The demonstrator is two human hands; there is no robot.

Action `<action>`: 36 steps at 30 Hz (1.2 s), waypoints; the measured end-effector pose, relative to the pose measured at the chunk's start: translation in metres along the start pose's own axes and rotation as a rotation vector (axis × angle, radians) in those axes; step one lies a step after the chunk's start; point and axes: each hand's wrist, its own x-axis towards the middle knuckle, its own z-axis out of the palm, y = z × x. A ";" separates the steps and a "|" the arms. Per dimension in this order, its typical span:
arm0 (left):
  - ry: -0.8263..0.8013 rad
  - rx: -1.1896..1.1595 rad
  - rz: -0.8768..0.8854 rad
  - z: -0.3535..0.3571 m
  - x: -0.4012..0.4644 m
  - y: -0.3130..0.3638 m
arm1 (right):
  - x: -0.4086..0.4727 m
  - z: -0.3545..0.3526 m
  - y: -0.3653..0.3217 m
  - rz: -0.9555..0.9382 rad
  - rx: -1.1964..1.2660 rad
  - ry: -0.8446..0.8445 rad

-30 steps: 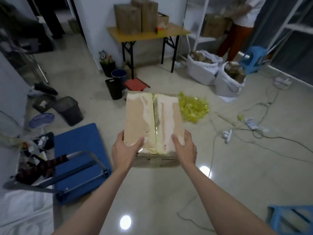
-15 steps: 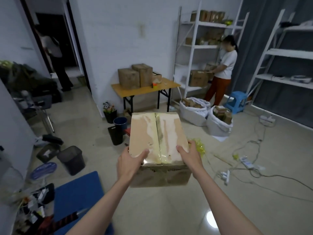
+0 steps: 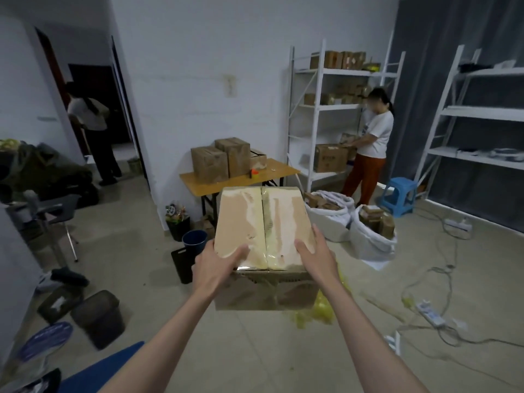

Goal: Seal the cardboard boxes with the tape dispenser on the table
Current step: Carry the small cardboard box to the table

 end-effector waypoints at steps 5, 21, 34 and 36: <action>0.021 -0.028 0.020 0.024 0.054 0.005 | 0.065 0.006 -0.007 -0.063 -0.036 -0.039; -0.009 -0.020 0.008 0.045 0.291 -0.030 | 0.268 0.125 -0.047 -0.104 -0.078 -0.119; -0.002 0.006 0.009 0.039 0.534 -0.050 | 0.461 0.250 -0.113 -0.090 -0.085 -0.121; 0.000 0.023 -0.003 0.045 0.567 -0.053 | 0.491 0.263 -0.118 -0.083 -0.087 -0.119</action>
